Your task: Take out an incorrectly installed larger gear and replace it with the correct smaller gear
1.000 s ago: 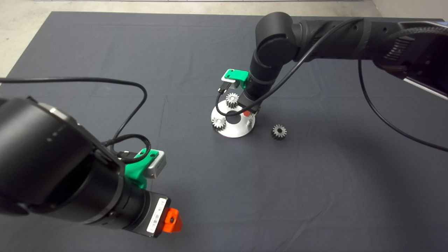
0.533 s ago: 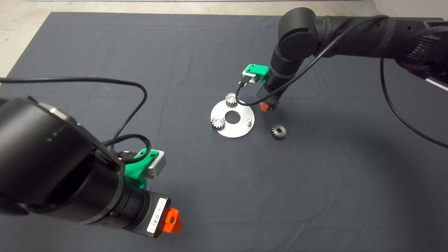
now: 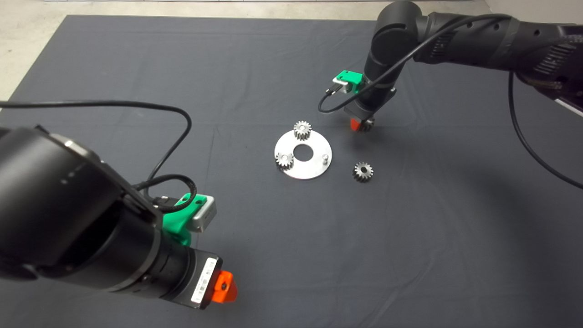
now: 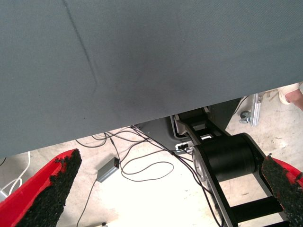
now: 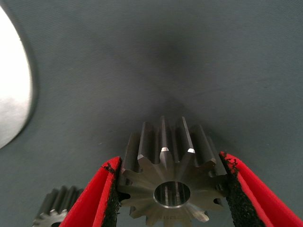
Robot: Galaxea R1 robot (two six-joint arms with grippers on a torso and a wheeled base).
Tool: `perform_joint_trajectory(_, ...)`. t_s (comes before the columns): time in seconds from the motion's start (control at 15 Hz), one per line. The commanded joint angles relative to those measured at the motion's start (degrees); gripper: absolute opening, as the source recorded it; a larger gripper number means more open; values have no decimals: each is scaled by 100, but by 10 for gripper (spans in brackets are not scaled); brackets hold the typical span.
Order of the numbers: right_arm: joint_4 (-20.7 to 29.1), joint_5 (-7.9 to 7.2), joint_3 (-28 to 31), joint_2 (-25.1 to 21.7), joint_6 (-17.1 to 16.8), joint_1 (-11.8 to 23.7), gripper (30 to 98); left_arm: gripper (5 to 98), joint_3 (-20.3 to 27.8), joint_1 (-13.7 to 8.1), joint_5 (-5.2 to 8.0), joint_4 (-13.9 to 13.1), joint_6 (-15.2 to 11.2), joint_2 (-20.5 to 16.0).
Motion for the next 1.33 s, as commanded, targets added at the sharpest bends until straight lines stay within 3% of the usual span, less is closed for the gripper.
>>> perform_joint_trajectory(0.0, -9, -481, -317, 13, 87, 95, 496, 982, 98, -84, 15, -114, -23, -7)
perform_joint_trajectory(0.87, 1029, -429, -343, -145, 500, 68, 496, 982, 98, -84, 7, -114, -23, 11)
perform_joint_trajectory(1.27, 1116, -420, -326, -172, 634, 33, 496, 982, 98, -84, 0, -114, -29, 2)
